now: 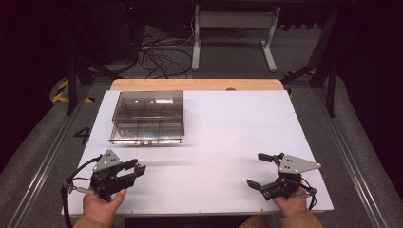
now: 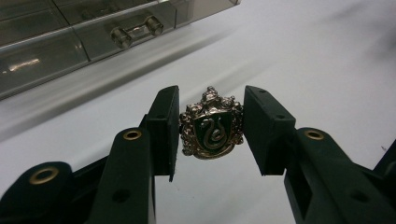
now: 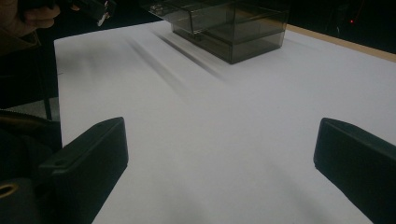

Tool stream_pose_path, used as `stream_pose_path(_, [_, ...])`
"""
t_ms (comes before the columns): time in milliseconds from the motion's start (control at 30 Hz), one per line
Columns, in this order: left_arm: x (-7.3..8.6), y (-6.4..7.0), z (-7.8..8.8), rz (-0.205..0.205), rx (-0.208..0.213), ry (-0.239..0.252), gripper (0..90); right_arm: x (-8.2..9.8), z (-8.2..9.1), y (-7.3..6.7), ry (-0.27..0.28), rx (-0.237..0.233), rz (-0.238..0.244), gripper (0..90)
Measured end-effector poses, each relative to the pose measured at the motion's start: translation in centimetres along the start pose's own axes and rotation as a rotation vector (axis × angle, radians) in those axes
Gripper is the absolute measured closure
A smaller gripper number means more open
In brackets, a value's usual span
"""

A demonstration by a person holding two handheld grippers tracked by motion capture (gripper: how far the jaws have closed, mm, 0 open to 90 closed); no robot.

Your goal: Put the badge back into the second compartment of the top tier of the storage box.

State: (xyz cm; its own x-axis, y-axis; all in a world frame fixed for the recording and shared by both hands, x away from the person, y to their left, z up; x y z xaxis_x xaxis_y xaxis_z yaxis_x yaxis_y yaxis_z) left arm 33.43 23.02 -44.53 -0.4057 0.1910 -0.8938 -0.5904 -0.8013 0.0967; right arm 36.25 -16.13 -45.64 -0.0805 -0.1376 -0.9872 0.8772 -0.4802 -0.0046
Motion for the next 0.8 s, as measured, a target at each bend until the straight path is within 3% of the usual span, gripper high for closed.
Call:
stream_pose_path(300, [-0.5, -0.1, 0.3, 0.006, 0.005, 0.033, 58.0, 0.0, -0.1, 0.0, -0.002, -0.002, 0.0, 3.6])
stream_pose_path(800, [-1.5, -0.1, 0.4, -0.004, 0.007, 0.038, 58.0, 0.1, -0.2, 0.0, -0.006, -0.004, -0.001, 3.6])
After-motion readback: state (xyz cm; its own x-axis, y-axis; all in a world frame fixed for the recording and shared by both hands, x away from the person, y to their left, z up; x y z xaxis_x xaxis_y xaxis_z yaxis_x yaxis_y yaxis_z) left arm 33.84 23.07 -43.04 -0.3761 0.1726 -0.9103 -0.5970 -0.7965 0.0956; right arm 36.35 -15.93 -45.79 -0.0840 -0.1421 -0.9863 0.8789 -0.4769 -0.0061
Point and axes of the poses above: each handheld gripper's, and its own axes: z roughly backward along the jaws, x roughly out of its underside, y roughly to its right, the point moved 8 cm from there along -z, roughly forward along the jaws, and after that the axes turned 11 degrees about y, right-handed, at the moved point
